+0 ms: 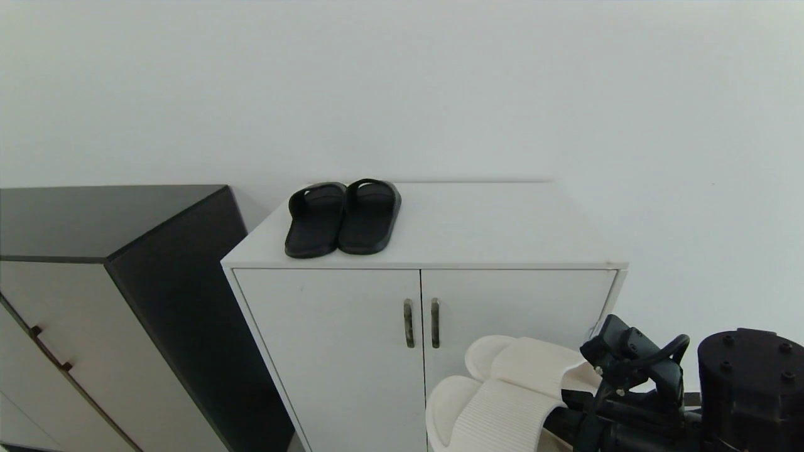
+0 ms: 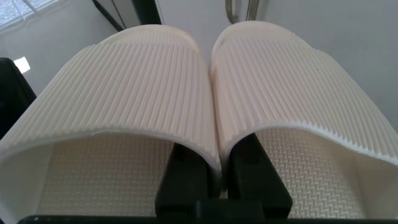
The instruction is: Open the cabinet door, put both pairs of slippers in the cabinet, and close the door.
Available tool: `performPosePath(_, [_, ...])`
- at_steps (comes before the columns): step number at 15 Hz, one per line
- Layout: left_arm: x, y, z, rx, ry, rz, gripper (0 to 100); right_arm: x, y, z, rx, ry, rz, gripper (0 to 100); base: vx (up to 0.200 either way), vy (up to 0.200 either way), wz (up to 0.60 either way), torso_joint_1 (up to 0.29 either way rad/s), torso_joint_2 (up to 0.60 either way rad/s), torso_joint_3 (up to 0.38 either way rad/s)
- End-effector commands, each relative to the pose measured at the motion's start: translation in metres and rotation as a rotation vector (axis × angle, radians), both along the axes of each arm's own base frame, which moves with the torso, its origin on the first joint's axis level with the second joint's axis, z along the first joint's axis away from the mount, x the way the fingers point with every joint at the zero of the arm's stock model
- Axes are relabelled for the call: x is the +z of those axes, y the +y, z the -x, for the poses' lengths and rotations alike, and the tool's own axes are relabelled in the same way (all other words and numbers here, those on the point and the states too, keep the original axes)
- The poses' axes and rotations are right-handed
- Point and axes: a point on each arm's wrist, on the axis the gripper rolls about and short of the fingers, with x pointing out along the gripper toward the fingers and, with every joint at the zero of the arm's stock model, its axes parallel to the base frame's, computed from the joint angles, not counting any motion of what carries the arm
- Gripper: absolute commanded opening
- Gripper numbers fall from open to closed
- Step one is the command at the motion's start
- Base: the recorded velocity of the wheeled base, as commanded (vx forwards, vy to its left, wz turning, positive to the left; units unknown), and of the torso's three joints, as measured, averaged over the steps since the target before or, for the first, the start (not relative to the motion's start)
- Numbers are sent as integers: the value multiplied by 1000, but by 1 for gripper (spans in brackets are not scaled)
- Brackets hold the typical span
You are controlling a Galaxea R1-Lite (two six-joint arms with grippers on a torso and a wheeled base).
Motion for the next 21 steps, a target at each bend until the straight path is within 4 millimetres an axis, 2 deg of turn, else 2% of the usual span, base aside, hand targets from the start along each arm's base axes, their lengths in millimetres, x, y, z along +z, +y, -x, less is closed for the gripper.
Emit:
performPosePath(1, [0, 0, 0, 0, 0, 4, 100, -2, 1, 0, 1, 6, 7, 0, 0, 0, 0, -203, 520, 310])
performPosePath(7, [0, 0, 0, -17, 0, -6, 100, -2, 1, 0, 1, 7, 8, 0, 0, 0, 0, -182, 492, 312])
performPosePath(11, [5, -1, -7, -35, 74, -62, 100, -3, 2, 0, 5, 9, 12, 0, 0, 0, 0, -143, 467, 322])
performPosePath(14, [84, -3, -13, -154, -17, 47, 100, -4, 2, 0, 12, 11, 12, 0, 0, 0, 0, -118, 456, 336])
performPosePath(15, [96, -5, -23, -228, 16, 47, 100, -4, 2, 1, 18, 2, 19, 0, 0, 0, 0, -100, 452, 349])
performPosePath(16, [104, -7, -34, -305, 44, 51, 100, -5, 1, 2, 26, -5, 31, 0, 0, 0, 0, -95, 442, 373])
performPosePath(19, [110, -11, -76, -470, 137, 9, 100, -4, 0, 2, 27, -18, 38, 0, 0, 0, 0, -50, 442, 382])
performPosePath(21, [117, -18, -99, -595, 110, -36, 100, -5, 0, 3, 27, -17, 39, 0, 0, 0, 0, -19, 222, 188])
